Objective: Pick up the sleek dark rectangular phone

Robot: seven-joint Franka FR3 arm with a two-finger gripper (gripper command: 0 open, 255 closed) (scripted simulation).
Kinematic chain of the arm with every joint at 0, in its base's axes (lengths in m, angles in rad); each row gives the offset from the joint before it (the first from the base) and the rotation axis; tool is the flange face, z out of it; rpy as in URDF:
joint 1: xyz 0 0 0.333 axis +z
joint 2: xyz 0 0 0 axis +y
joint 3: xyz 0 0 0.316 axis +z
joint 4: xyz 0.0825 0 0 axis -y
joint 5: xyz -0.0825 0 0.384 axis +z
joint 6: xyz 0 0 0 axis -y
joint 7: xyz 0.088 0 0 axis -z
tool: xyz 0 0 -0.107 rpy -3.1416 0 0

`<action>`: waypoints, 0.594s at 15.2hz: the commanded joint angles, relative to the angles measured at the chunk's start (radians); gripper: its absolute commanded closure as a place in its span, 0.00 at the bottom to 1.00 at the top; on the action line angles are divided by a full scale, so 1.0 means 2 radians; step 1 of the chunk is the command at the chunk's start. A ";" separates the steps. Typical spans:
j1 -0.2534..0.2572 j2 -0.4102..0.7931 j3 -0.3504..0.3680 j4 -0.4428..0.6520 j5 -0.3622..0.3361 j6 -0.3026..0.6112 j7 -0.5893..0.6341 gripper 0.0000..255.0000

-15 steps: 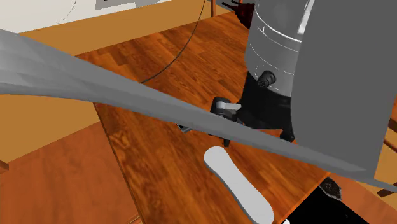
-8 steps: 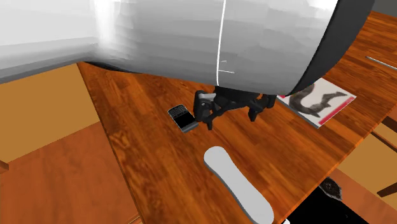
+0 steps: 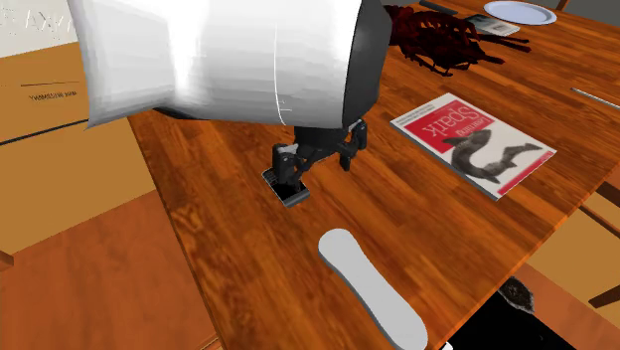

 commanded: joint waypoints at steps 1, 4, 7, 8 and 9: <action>0.007 0.029 0.008 0.026 -0.005 0.000 -0.018 0.00; 0.019 0.071 0.020 0.060 -0.015 0.002 -0.042 0.00; 0.032 0.111 0.031 0.092 -0.027 0.004 -0.064 0.00; 0.032 0.113 0.030 0.088 -0.027 0.010 -0.064 0.00; 0.032 0.116 0.030 0.085 -0.028 0.015 -0.063 0.00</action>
